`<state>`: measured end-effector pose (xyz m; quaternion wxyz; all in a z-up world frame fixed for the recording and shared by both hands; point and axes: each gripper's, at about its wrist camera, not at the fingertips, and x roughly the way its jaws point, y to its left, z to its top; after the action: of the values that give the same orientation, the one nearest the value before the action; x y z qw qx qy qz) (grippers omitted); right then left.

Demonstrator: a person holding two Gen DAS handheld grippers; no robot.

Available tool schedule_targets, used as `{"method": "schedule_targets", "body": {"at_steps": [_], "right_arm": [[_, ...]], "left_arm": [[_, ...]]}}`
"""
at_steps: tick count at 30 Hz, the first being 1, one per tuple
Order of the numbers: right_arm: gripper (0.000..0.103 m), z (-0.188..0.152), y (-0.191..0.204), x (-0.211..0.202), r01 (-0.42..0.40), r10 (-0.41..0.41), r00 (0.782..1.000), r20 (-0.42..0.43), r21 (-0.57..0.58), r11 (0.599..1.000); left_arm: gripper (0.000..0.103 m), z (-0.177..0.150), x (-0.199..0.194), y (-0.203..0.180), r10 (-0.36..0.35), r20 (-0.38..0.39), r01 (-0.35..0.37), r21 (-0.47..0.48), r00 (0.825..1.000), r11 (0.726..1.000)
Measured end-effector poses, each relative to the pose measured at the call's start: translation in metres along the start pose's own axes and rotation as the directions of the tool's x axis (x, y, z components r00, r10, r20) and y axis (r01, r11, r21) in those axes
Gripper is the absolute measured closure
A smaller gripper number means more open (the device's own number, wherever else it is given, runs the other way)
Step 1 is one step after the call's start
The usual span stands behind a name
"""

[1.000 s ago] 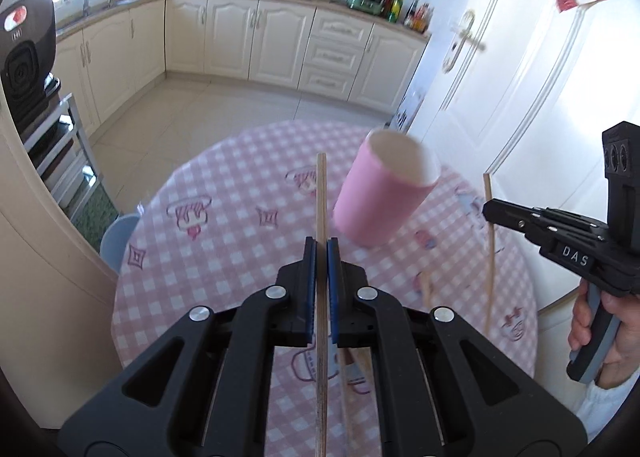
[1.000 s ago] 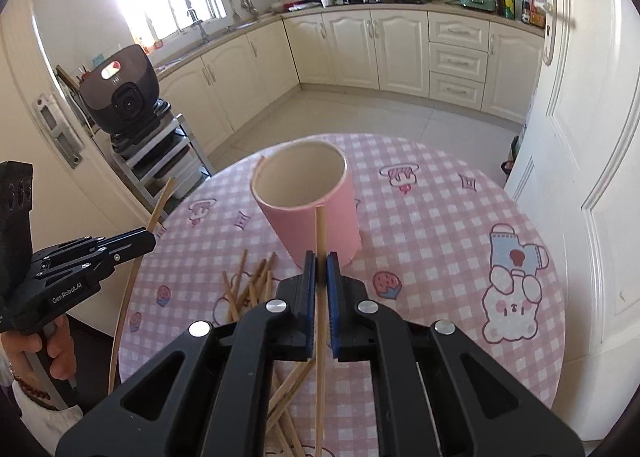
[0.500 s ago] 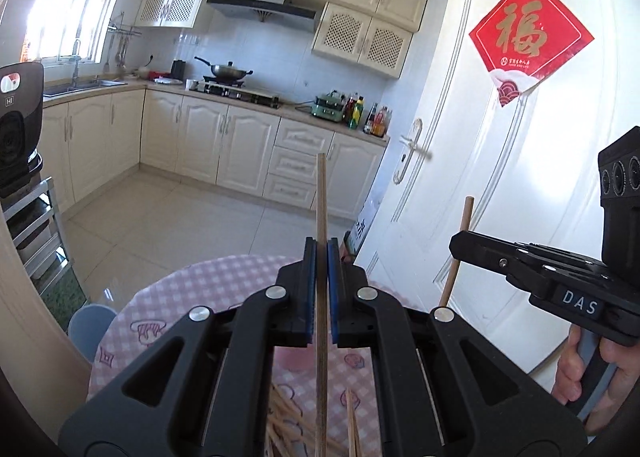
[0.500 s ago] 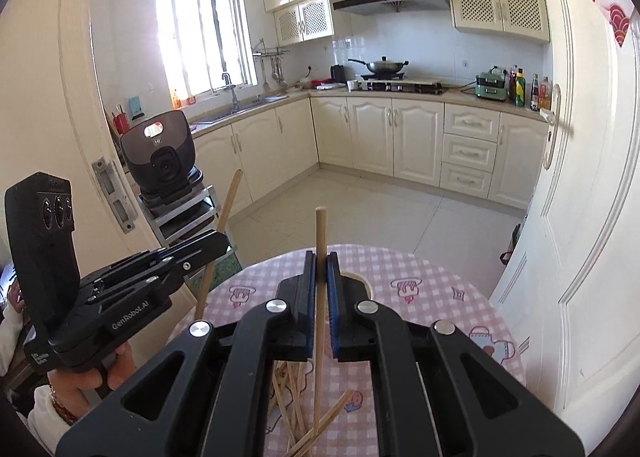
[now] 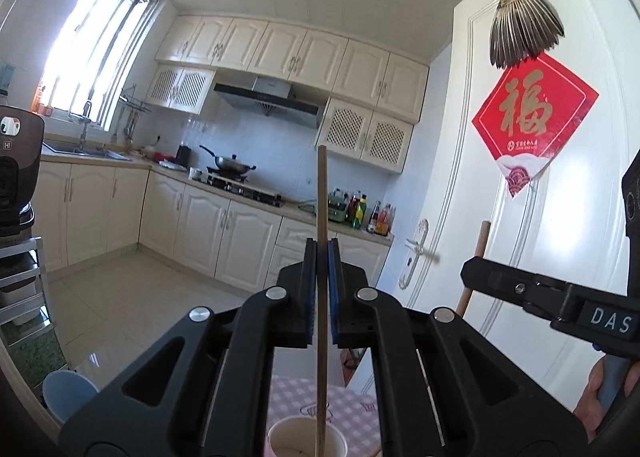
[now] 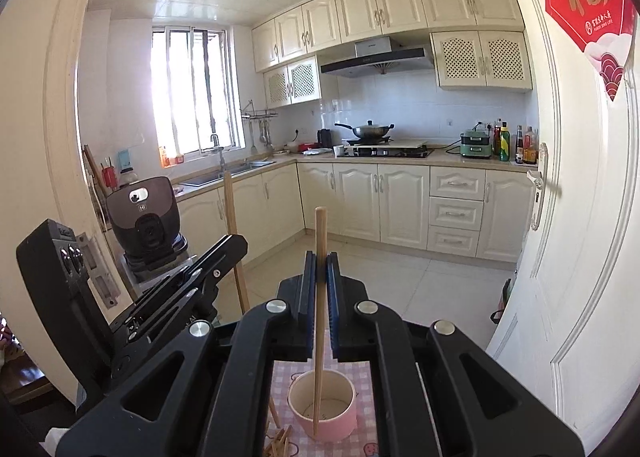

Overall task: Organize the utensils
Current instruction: 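Lift the held chopstick with the left tool over the pink cup while the right tool does likewise, then open the left tool to drop its chopstick into the cup while the right tool releases its own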

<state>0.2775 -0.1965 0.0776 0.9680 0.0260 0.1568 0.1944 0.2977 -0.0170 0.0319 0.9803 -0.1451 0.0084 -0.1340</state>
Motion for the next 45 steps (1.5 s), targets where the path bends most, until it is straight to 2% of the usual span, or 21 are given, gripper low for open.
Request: {"method": "schedule_targets", "body": {"at_steps": [3, 9, 15, 23, 30, 42, 43, 45], "right_arm": [[0.099, -0.003, -0.002, 0.009, 0.013, -0.013, 1.000, 0.011, -0.012, 1.000], [0.099, -0.020, -0.010, 0.033, 0.008, -0.008, 1.000, -0.021, 0.001, 1.000], [0.099, -0.040, -0.018, 0.045, 0.003, 0.000, 0.997, -0.072, 0.033, 0.999], [0.099, -0.061, -0.017, 0.048, 0.000, 0.003, 0.993, -0.120, 0.030, 1.000], [0.099, -0.074, -0.018, 0.047, 0.013, -0.007, 0.989, -0.149, 0.044, 0.999], [0.098, -0.085, -0.017, 0.038, 0.029, -0.020, 0.987, -0.161, 0.056, 0.998], [0.098, -0.086, -0.016, 0.038, 0.033, -0.023, 0.986, -0.163, 0.055, 0.998], [0.097, -0.087, -0.014, 0.035, 0.034, -0.024, 0.986, -0.166, 0.056, 0.998]], "left_arm": [[0.097, -0.002, 0.005, -0.005, 0.009, 0.048, -0.010, 0.017, 0.999, 1.000], [0.097, -0.024, 0.019, -0.008, 0.018, 0.062, -0.021, 0.049, 0.998, 0.999], [0.097, -0.051, 0.025, 0.000, 0.024, 0.000, -0.024, 0.068, 1.000, 0.997], [0.097, -0.071, 0.022, 0.002, 0.027, -0.071, -0.019, 0.104, 0.997, 0.994], [0.097, -0.078, 0.014, 0.000, 0.035, -0.117, -0.018, 0.144, 0.992, 0.989], [0.096, -0.085, 0.003, 0.001, 0.051, -0.229, -0.016, 0.154, 0.972, 0.988], [0.094, -0.084, 0.002, 0.000, 0.048, -0.240, -0.012, 0.152, 0.970, 0.988], [0.075, -0.083, -0.002, -0.001, 0.052, -0.251, -0.013, 0.155, 0.967, 0.988]]}}
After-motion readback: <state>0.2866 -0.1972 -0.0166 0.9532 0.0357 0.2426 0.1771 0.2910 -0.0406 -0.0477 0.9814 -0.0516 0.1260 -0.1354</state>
